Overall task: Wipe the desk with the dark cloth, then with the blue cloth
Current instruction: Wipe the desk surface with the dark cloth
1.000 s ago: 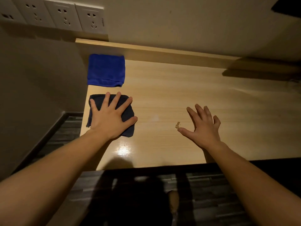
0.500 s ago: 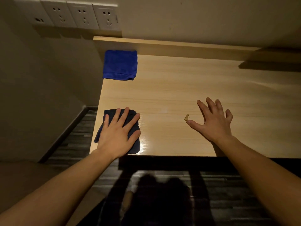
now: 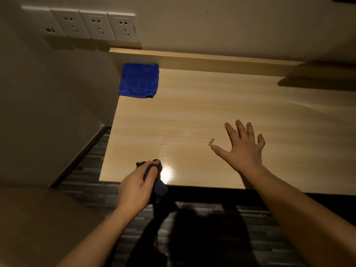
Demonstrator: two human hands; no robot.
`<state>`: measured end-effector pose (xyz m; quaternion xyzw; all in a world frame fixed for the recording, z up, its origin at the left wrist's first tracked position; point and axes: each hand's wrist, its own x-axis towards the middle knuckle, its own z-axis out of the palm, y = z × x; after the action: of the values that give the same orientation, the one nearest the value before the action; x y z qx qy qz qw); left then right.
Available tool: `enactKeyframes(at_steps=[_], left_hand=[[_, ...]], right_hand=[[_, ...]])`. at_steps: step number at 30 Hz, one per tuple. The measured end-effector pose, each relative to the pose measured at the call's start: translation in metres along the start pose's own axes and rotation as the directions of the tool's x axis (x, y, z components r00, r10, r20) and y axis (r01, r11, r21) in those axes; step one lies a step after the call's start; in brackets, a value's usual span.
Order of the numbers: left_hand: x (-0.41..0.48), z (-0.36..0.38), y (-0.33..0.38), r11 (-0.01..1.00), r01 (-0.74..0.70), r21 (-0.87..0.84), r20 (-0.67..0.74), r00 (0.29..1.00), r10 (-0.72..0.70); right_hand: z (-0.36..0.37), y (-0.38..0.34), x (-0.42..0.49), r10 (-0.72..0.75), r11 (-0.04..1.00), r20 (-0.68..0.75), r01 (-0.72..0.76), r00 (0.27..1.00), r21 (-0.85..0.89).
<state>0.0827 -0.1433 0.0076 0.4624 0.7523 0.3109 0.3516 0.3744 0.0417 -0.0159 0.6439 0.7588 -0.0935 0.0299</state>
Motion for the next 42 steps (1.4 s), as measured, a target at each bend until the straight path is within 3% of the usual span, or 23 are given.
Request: enactKeyframes(at_steps=[2, 3, 5, 8, 12, 14, 16, 17, 22, 33, 42], left_hand=[[0.025, -0.002, 0.029, 0.877, 0.184, -0.444, 0.033, 0.981, -0.189], [0.042, -0.004, 0.045, 0.809, 0.203, -0.552, 0.029, 0.974, -0.225], [0.083, -0.009, 0.080, 0.806, 0.154, -0.571, -0.025, 0.979, -0.204], [0.153, -0.005, 0.129, 0.887, -0.011, -0.462, -0.092, 0.995, -0.035], [0.260, 0.014, 0.167, 0.973, -0.225, -0.040, -0.070, 0.972, 0.222], [0.307, 0.030, 0.160, 0.922, -0.275, 0.274, 0.084, 0.961, 0.262], [0.334, 0.048, 0.137, 0.760, -0.316, 0.568, 0.252, 0.946, 0.205], [0.337, 0.054, 0.126, 0.702, -0.333, 0.630, 0.279, 0.940, 0.196], [0.333, 0.065, 0.109, 0.645, -0.353, 0.678, 0.238, 0.935, 0.261], [0.242, 0.062, 0.070, 0.629, -0.414, 0.658, 0.260, 0.909, 0.327], [0.143, 0.058, 0.036, 0.640, -0.432, 0.635, 0.267, 0.901, 0.343]], right_hand=[[0.000, 0.000, 0.001, -0.004, 1.000, -0.001, 0.004, 1.000, -0.008], [0.000, 0.001, 0.001, -0.005, 1.000, 0.000, 0.005, 1.000, -0.013], [0.000, 0.001, 0.002, -0.007, 1.000, 0.005, 0.007, 1.000, -0.019], [0.000, 0.002, 0.004, -0.012, 1.000, 0.015, 0.013, 1.000, -0.014], [0.001, 0.006, 0.013, 0.006, 0.999, 0.088, -0.001, 0.996, -0.049], [0.000, 0.008, 0.018, 0.017, 0.998, 0.144, -0.007, 0.989, -0.070], [0.002, 0.009, 0.020, 0.011, 0.999, 0.153, -0.004, 0.988, -0.048], [0.002, 0.010, 0.019, 0.000, 1.000, 0.114, 0.003, 0.994, -0.022], [0.013, 0.009, 0.012, -0.029, 0.998, -0.081, 0.034, 0.996, 0.060], [0.006, 0.010, 0.015, -0.021, 1.000, 0.073, 0.022, 0.997, -0.014], [0.004, 0.004, 0.003, -0.027, 0.999, -0.040, 0.028, 0.999, 0.026]])
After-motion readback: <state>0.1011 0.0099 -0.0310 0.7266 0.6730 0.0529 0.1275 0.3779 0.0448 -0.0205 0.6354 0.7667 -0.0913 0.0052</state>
